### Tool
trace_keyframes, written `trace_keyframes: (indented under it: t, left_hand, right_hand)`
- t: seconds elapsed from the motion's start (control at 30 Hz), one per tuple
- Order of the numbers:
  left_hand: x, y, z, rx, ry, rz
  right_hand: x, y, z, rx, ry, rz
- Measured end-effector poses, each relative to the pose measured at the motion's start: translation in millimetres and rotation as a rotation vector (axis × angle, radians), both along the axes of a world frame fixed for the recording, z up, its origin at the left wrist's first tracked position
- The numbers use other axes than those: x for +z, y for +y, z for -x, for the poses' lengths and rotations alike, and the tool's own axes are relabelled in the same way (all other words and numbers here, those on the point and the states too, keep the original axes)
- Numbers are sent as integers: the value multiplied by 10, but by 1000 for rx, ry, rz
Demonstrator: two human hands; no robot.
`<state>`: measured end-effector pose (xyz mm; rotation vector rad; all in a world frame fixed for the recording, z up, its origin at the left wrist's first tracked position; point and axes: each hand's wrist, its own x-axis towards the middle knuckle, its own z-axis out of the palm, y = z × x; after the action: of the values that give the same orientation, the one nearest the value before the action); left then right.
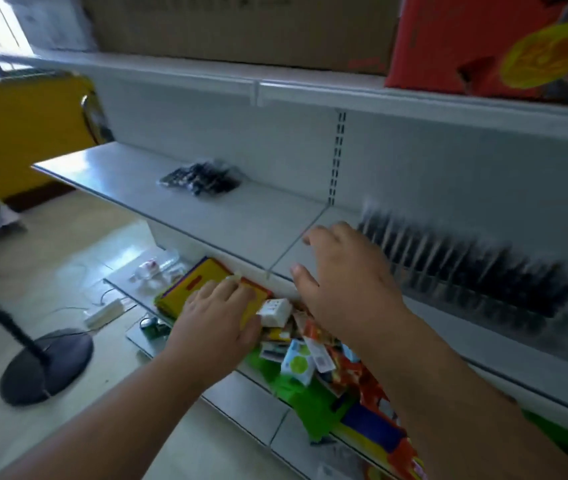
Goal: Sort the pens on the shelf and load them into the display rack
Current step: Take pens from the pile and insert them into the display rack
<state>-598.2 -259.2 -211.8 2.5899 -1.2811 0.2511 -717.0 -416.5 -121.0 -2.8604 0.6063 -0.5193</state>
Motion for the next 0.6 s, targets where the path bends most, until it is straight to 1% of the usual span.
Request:
trace_keyframes:
  t: [0.17,0.33,0.5,0.6]
  left_hand:
    - [27,628,-867,45,-52,-28]
    - [108,1000,-1556,23,6,-95]
    - [89,855,-2047,-15,19,-13]
    - [26,636,-2319,-19,65,28]
  right_hand:
    - [-36,523,-895,1,-40,-44]
    - [15,917,-1611,-4,-24,-71]
    - [66,878,-2069,-41,-21,-58]
    - [8,696,-2343,-33,35,-54]
